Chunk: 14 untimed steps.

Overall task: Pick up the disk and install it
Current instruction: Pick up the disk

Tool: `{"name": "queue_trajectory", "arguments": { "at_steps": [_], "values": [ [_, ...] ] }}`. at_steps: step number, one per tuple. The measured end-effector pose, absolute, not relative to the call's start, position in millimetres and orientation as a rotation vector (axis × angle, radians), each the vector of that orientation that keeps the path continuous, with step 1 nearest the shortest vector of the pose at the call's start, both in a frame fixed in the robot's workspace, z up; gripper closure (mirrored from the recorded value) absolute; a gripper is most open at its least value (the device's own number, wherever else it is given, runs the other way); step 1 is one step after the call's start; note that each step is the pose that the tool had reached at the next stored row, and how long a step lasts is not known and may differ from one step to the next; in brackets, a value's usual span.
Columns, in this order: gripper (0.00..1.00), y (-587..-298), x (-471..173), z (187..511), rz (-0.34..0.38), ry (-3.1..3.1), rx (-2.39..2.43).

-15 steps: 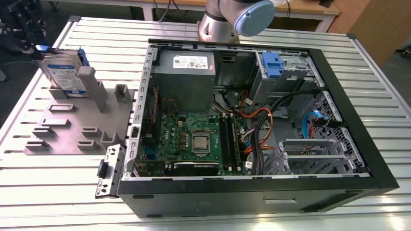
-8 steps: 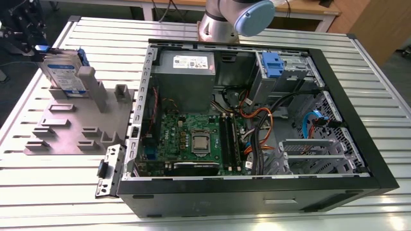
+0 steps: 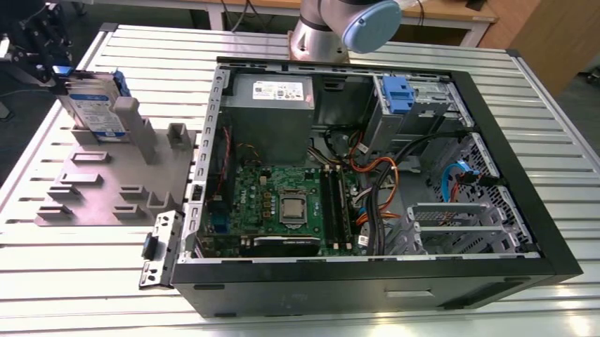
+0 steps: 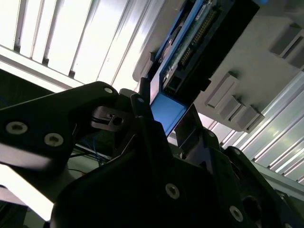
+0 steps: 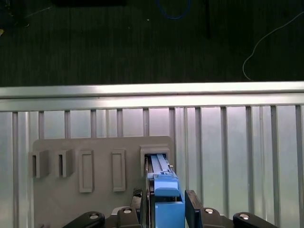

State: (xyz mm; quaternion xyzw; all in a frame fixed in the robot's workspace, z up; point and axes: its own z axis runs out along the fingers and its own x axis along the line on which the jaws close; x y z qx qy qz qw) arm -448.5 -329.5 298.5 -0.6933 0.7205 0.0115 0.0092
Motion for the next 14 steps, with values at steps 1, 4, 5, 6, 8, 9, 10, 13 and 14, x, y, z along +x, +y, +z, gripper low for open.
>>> {"name": "queue_trajectory", "arguments": {
  "at_steps": [1, 4, 5, 6, 8, 9, 10, 13, 14],
  "values": [
    [0.53, -329.5, -448.5, 297.9, 0.036, 2.25, -2.166],
    [0.53, -329.5, -448.5, 297.8, 0.036, 2.25, -2.166],
    [0.53, -329.5, -448.5, 297.3, 0.036, 2.25, -2.165],
    [0.53, -329.5, -448.5, 296.6, 0.036, 2.25, -2.165],
    [0.53, -329.5, -448.5, 294.6, 0.036, 2.25, -2.166],
    [0.53, -329.5, -448.5, 293.8, 0.036, 2.25, -2.166],
    [0.53, -329.5, -448.5, 293.2, 0.036, 2.25, -2.166],
    [0.53, -329.5, -448.5, 292.7, 0.036, 2.25, -2.166],
    [0.53, -329.5, -448.5, 292.7, 0.036, 2.25, -2.166]
  ]
}}
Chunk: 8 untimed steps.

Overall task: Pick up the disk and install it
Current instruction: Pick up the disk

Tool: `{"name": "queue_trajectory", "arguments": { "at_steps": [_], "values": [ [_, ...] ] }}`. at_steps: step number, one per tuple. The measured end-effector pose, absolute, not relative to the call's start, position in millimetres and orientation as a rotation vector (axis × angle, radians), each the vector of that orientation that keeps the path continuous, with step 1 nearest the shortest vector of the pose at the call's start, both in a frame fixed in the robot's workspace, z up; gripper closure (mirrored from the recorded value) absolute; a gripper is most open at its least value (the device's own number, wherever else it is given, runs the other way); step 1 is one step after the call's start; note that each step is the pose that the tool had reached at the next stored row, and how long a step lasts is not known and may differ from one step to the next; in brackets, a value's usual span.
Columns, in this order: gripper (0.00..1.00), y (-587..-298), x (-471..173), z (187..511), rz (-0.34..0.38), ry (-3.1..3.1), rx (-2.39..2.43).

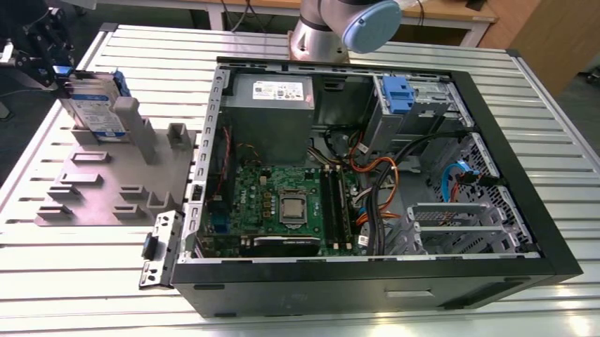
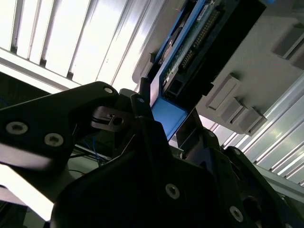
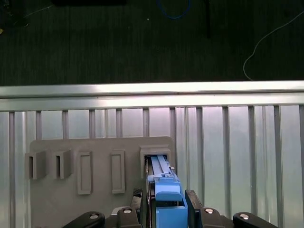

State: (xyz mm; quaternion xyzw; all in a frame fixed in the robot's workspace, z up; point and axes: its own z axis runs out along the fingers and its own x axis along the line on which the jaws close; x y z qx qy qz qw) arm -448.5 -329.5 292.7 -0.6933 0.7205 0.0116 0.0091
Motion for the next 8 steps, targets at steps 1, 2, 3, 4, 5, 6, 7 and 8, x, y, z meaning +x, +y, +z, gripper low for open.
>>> {"name": "queue_trajectory", "arguments": {
  "at_steps": [1, 2, 3, 4, 5, 6, 7, 8],
  "values": [
    [0.53, -329.5, -448.5, 292.6, 0.036, 2.25, -2.166],
    [0.53, -329.6, -448.5, 292.5, 0.036, 2.25, -2.166],
    [0.53, -329.7, -448.5, 292.4, 0.036, 2.25, -2.166],
    [0.53, -329.8, -448.5, 292.2, 0.036, 2.25, -2.165],
    [0.53, -330.0, -448.5, 292.2, 0.036, 2.25, -2.166],
    [0.53, -330.0, -448.5, 292.1, 0.036, 2.25, -2.166],
    [0.53, -330.1, -448.5, 292.1, 0.036, 2.251, -2.166],
    [0.53, -330.1, -448.5, 292.0, 0.036, 2.251, -2.166]
  ]
}}
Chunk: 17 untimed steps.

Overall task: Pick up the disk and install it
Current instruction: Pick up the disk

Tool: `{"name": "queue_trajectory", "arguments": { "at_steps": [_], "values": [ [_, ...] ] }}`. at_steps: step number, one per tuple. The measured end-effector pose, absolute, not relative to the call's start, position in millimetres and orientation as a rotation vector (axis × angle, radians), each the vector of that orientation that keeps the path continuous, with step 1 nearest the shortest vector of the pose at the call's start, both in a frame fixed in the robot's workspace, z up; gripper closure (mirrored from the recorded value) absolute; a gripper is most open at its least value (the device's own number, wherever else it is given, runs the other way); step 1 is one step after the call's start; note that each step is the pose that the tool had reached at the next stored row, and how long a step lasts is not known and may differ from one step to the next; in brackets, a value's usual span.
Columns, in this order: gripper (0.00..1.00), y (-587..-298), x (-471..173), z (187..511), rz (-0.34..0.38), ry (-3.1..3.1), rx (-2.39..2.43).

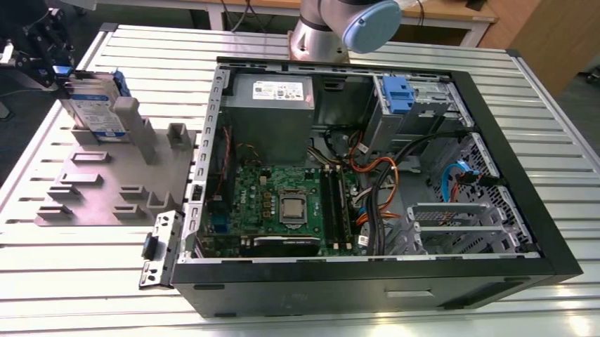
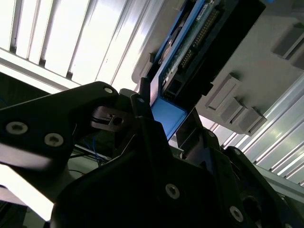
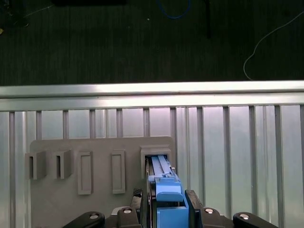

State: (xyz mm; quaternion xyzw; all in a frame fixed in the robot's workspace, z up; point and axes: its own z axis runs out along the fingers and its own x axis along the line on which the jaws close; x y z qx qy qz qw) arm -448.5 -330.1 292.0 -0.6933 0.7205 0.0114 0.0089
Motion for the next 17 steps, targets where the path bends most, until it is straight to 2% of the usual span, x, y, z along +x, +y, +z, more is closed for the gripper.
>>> {"name": "queue_trajectory", "arguments": {
  "at_steps": [17],
  "values": [
    [0.53, -330.6, -448.5, 290.4, 0.034, 2.252, -2.167]
  ]
}}
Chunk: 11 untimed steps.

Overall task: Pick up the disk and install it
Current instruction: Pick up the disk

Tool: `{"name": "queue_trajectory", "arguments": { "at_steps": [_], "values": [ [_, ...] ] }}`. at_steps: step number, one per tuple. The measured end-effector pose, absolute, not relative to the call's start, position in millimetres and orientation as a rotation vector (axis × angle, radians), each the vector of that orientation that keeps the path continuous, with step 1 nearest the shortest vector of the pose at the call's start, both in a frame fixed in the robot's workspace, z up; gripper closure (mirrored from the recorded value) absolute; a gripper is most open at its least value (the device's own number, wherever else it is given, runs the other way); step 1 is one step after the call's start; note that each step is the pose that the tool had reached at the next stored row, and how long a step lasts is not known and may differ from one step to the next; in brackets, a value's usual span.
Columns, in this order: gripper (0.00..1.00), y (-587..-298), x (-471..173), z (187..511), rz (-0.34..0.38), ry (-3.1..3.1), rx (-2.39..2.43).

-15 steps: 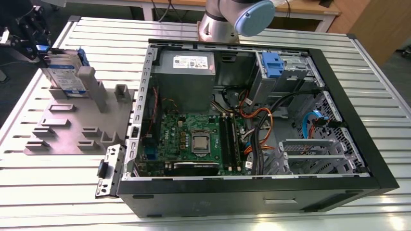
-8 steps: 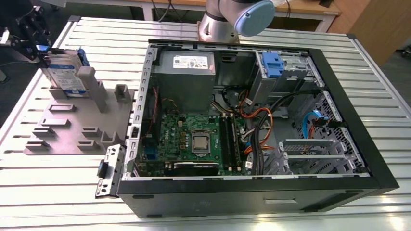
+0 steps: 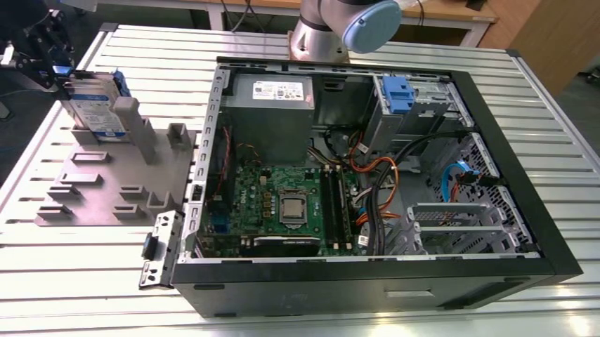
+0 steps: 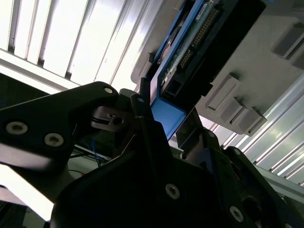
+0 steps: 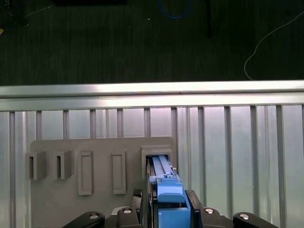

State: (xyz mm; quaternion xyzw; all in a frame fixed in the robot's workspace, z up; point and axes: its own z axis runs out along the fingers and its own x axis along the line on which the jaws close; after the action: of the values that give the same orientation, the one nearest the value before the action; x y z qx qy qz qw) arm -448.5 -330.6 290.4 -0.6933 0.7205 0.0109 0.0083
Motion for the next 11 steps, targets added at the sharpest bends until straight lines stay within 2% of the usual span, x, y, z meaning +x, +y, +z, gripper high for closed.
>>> {"name": "queue_trajectory", "arguments": {
  "at_steps": [6, 7, 11],
  "values": [
    [0.54, -330.6, -448.5, 290.4, 0.034, 2.252, -2.167],
    [0.61, -330.6, -448.5, 290.4, 0.034, 2.252, -2.167],
    [0.63, -330.6, -448.5, 290.4, 0.034, 2.252, -2.167]
  ]
}}
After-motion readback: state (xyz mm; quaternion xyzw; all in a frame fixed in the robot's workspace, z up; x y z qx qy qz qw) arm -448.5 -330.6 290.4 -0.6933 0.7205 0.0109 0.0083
